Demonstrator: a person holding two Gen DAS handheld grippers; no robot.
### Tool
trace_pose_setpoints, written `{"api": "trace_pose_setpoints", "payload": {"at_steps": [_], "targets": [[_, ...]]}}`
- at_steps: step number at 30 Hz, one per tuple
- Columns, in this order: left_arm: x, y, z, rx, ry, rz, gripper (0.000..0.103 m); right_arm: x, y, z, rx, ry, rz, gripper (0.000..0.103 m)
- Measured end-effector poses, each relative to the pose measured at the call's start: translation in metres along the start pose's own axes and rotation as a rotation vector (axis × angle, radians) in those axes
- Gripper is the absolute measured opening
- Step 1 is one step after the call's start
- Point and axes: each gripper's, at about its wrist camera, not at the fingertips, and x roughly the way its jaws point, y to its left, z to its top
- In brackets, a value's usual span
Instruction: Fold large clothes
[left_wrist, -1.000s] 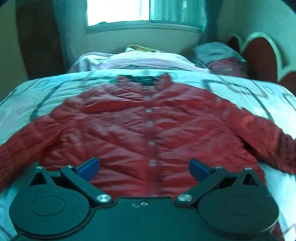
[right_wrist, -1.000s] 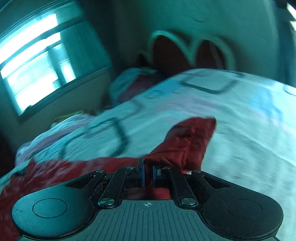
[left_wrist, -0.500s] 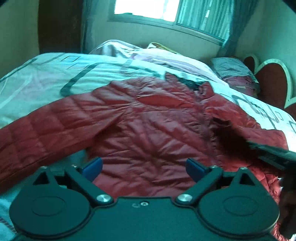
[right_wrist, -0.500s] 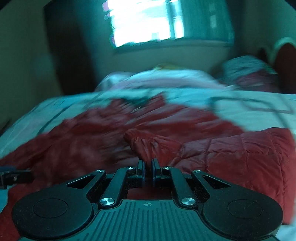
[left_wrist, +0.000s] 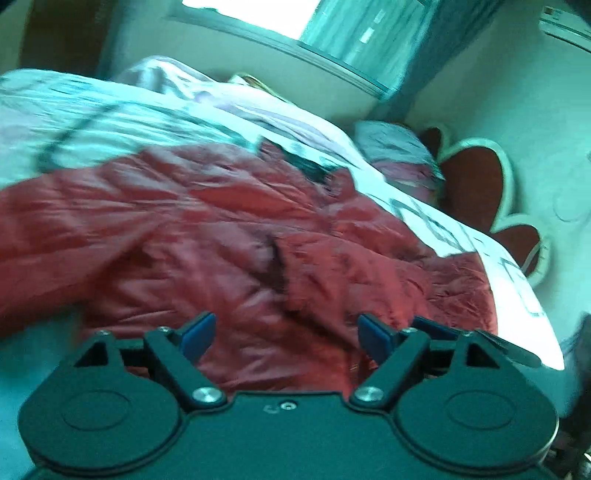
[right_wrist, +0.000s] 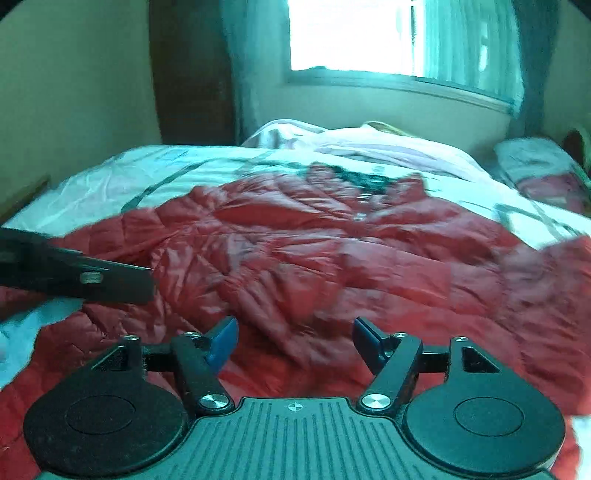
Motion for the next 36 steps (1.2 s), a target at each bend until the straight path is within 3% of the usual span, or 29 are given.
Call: {"api": "trace_pose_setpoints", "payload": {"at_steps": [2,7,9,10,16,19,22,26,28,29,31,36], "targets": [[0.020,-0.003,0.002,-0.021,0.024,-0.021,0.076,-0.019,-0.022,-0.001,0.051,-0.014,-0.058,0.050],[0.056,-0.012,0.009,-0.053,0.058,-0.030,0.055,-0.057,-0.077,-0.015,0.159,0.018,-0.143,0.036],[0.067,-0.016,0.010,-0.023,0.072,-0.007,0.017,-0.063,-0.091,-0.024,0.177,0.046,-0.164,0.036],[0.071,-0.016,0.010,-0.013,0.079,-0.007,0.014,-0.064,-0.096,-0.028,0.188,0.062,-0.177,0.036],[0.045,-0.015,0.011,0.031,-0.014,0.020,0.013,-0.056,-0.118,-0.035,0.265,0.071,-0.271,0.036],[0.020,0.005,0.011,0.020,-0.077,0.079,0.013,-0.052,-0.127,-0.031,0.287,0.063,-0.294,0.036],[0.008,0.030,0.007,-0.012,-0.074,0.144,0.013,-0.047,-0.135,-0.027,0.299,0.056,-0.290,0.036],[0.003,0.043,0.002,-0.049,-0.079,0.169,0.013,-0.038,-0.139,-0.026,0.295,0.071,-0.300,0.036],[0.002,0.043,0.001,-0.050,-0.084,0.171,0.013,-0.037,-0.140,-0.025,0.290,0.071,-0.293,0.028],[0.003,0.043,0.000,-0.048,-0.085,0.174,0.013,-0.037,-0.140,-0.025,0.285,0.077,-0.292,0.018],[0.004,0.043,-0.002,-0.046,-0.080,0.177,0.013,-0.040,-0.141,-0.024,0.275,0.088,-0.288,0.017],[0.007,0.043,-0.005,-0.024,-0.074,0.188,0.013,-0.068,-0.142,-0.009,0.245,-0.024,-0.296,0.016]]}}
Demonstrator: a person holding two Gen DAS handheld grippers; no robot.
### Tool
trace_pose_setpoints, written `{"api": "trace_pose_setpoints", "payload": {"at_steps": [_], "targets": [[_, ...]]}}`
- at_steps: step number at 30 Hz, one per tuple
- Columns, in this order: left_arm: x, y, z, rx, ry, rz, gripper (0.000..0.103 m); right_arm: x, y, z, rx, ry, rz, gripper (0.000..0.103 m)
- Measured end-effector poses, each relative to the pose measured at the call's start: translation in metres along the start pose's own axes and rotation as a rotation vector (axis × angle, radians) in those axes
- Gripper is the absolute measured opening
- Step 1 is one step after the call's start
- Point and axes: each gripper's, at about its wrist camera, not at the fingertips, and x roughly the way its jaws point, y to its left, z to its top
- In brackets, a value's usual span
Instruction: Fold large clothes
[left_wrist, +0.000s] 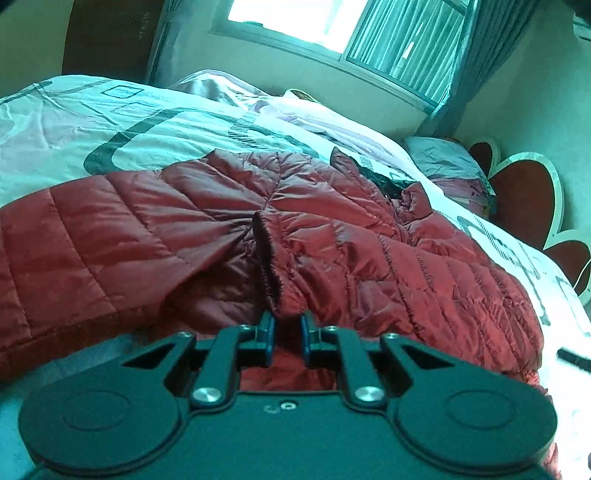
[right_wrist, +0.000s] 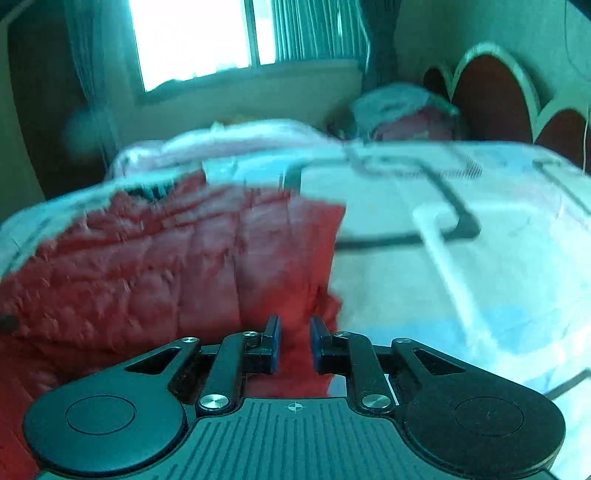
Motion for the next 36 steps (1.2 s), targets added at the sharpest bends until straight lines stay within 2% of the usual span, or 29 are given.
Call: {"api": "trace_pose_setpoints", "payload": {"at_steps": [3,5,6,7,8,9,11,12,13,15,18,21,23,25,26,27,29,31,32,33,35,36], "targets": [[0.001,-0.002,-0.001,0.013,0.002,0.011,0.013,0.017,0.001,0.009,-0.011,0.011,0.012,0.016],[0.003,-0.002,-0.001,0.021,0.008,0.017,0.013,0.045,0.002,0.006,-0.044,0.096,-0.026,0.016],[0.005,-0.002,-0.002,0.024,0.020,0.014,0.014,0.063,0.000,0.001,-0.038,0.175,-0.051,0.016],[0.006,-0.002,-0.002,0.032,0.033,0.016,0.017,0.068,-0.004,-0.001,-0.013,0.181,-0.045,0.016],[0.004,-0.003,-0.001,0.048,0.037,0.025,0.024,0.065,-0.005,0.001,0.001,0.171,-0.040,0.016],[-0.003,-0.004,0.000,0.059,0.021,0.046,0.037,0.059,-0.007,0.003,0.010,0.153,-0.035,0.016],[-0.022,-0.007,0.001,0.096,-0.072,0.129,0.057,0.042,-0.011,0.009,0.028,0.082,-0.021,0.017],[-0.031,-0.012,0.001,0.133,-0.128,0.159,0.057,0.036,-0.011,0.012,0.026,0.053,-0.018,0.017],[-0.035,-0.017,0.002,0.165,-0.151,0.155,0.056,0.034,-0.012,0.016,0.026,0.034,-0.010,0.016],[-0.030,-0.028,0.005,0.203,-0.151,0.109,0.055,0.039,-0.009,0.023,0.022,0.025,0.005,0.017],[-0.003,-0.044,0.006,0.223,-0.107,0.052,0.055,0.061,-0.002,0.027,-0.013,0.057,0.015,0.017],[0.037,-0.044,-0.001,0.201,0.011,0.059,0.056,0.090,0.001,0.021,-0.044,0.172,-0.031,0.017],[0.037,-0.044,-0.002,0.208,0.002,0.063,0.059,0.083,0.002,0.023,-0.046,0.155,-0.033,0.017],[0.025,-0.042,-0.003,0.194,-0.023,0.064,0.068,0.067,0.000,0.024,-0.028,0.116,-0.034,0.017],[0.015,-0.037,-0.005,0.179,-0.046,0.066,0.081,0.059,-0.001,0.022,-0.019,0.101,-0.040,0.018],[0.005,-0.031,-0.007,0.161,-0.067,0.099,0.094,0.052,-0.002,0.020,-0.010,0.093,-0.046,0.041],[-0.016,-0.011,-0.012,0.104,-0.106,0.161,0.091,0.039,-0.004,0.013,-0.001,0.061,-0.051,0.089],[-0.042,0.023,-0.021,-0.021,-0.131,0.211,0.082,0.026,-0.005,0.007,-0.004,0.043,-0.034,0.088],[-0.056,0.044,-0.026,-0.102,-0.141,0.236,0.071,0.022,-0.005,0.004,-0.002,0.049,-0.021,0.083],[-0.072,0.066,-0.034,-0.192,-0.151,0.257,0.059,0.019,-0.006,0.001,0.003,0.065,-0.008,0.071],[-0.102,0.109,-0.055,-0.357,-0.182,0.281,0.048,0.018,-0.005,-0.002,0.009,0.083,-0.002,0.062],[-0.118,0.128,-0.067,-0.437,-0.195,0.298,0.047,0.017,-0.004,-0.005,0.012,0.088,0.004,0.061]]}}
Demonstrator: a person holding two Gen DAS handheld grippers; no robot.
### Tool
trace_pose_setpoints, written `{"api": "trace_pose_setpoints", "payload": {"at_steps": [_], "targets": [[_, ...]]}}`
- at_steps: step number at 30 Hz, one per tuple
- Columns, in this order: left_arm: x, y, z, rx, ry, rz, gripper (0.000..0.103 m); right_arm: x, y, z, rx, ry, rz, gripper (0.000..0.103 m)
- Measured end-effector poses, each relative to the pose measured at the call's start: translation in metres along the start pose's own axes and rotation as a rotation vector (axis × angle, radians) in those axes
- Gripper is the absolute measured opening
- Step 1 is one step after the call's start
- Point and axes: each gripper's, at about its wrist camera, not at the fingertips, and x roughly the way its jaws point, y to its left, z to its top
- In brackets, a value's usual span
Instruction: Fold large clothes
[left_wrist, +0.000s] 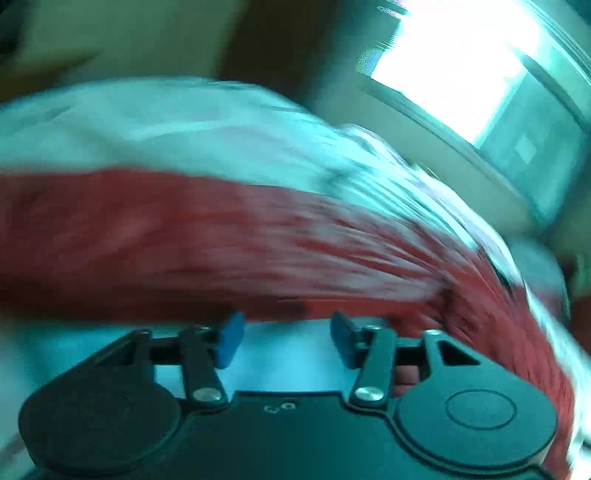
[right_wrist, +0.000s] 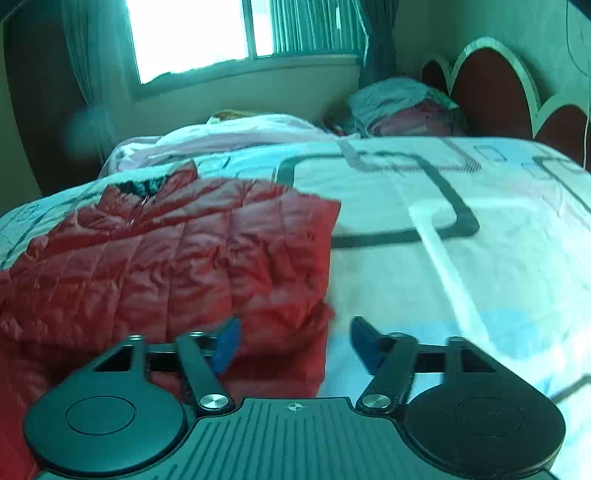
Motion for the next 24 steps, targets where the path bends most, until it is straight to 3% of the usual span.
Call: {"api": "trace_pose_setpoints", "payload": {"at_steps": [4,6,11,13,14,15,20,24], "targets": [[-0.041,0.069,-0.003,-0.182,-0.078,0.070,0.047,0.000,0.012,-0.005,-0.007,0.027,0.019,0.061],[-0.054,0.094,-0.004,-0.276,-0.127,0.095,0.061,-0.001,0.022,-0.003,-0.032,0.025,0.034,0.061],[-0.049,0.127,0.007,-0.464,-0.213,0.034,0.072,-0.001,0.045,0.003,-0.080,0.007,0.052,0.061],[-0.043,0.132,0.015,-0.496,-0.235,0.037,0.067,-0.001,0.049,0.005,-0.075,-0.001,0.041,0.061],[-0.039,0.132,0.018,-0.506,-0.244,0.029,0.040,-0.001,0.048,0.007,-0.070,-0.004,0.026,0.061],[-0.033,0.132,0.023,-0.504,-0.238,-0.008,0.004,-0.001,0.047,0.008,-0.058,-0.005,0.009,0.061],[-0.028,0.085,0.045,-0.317,-0.275,-0.058,0.004,0.000,0.023,0.015,0.032,-0.005,-0.095,0.061],[-0.015,0.015,0.059,-0.107,-0.250,-0.163,0.004,-0.008,0.004,0.017,0.080,-0.022,-0.119,0.061]]}}
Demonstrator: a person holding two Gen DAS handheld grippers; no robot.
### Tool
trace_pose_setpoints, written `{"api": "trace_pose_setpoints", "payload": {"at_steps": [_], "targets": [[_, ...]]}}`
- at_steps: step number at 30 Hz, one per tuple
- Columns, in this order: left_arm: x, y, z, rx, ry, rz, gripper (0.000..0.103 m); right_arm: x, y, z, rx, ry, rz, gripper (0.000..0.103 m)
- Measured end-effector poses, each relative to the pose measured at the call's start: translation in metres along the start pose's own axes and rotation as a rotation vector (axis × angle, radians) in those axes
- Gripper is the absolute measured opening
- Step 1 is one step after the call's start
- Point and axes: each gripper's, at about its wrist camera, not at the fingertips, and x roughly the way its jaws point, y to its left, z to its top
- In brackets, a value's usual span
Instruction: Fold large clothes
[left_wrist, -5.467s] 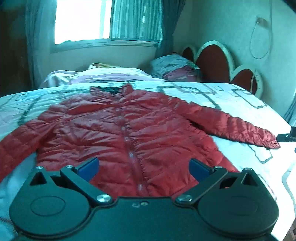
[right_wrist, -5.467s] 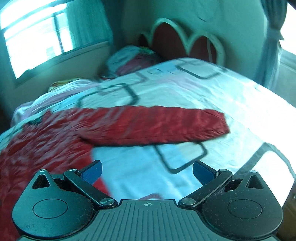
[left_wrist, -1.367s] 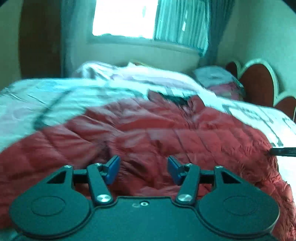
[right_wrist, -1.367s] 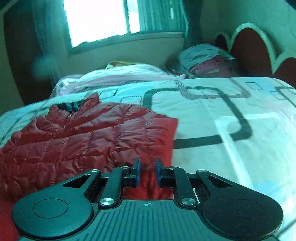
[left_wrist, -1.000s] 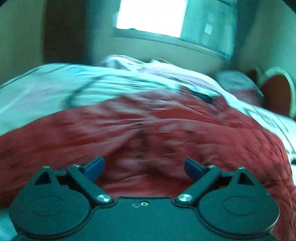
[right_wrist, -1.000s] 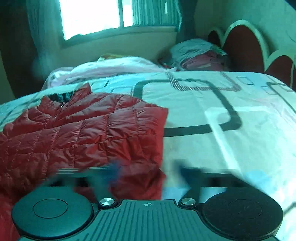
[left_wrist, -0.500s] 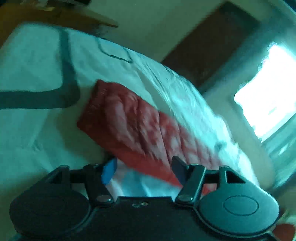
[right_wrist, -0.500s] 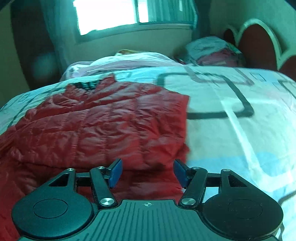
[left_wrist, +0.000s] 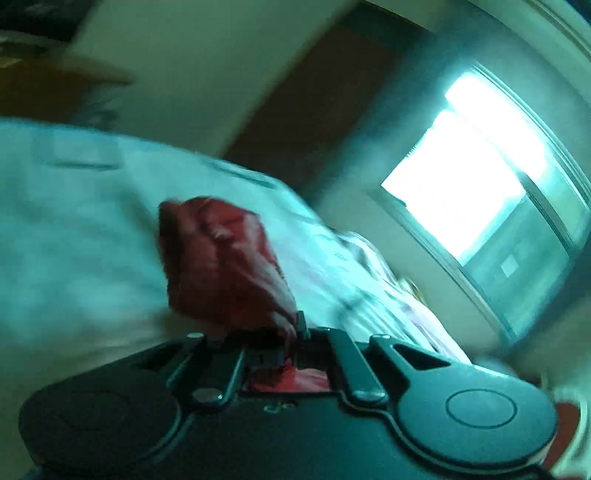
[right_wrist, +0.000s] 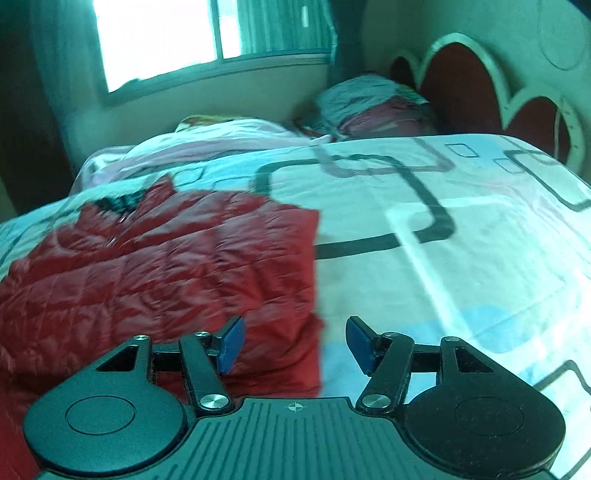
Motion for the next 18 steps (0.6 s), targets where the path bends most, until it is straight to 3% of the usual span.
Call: {"api": "trace_pose_setpoints", "payload": {"at_steps": [5,11,18], "targets": [[0.043,-0.097,-0.024,0.184,0.113,-0.150,0.004,-0.006,-0.020,0.002,0.046,-0.017,-0.023,0.061],[0.082,-0.218,-0.084,0.454,0.252,-0.294,0.004,-0.010,-0.044,0.010,0.104,-0.035,-0.036,0.061],[0.101,-0.305,-0.165,0.684,0.416,-0.413,0.004,-0.014,-0.073,0.007,0.142,-0.035,-0.046,0.061]]}}
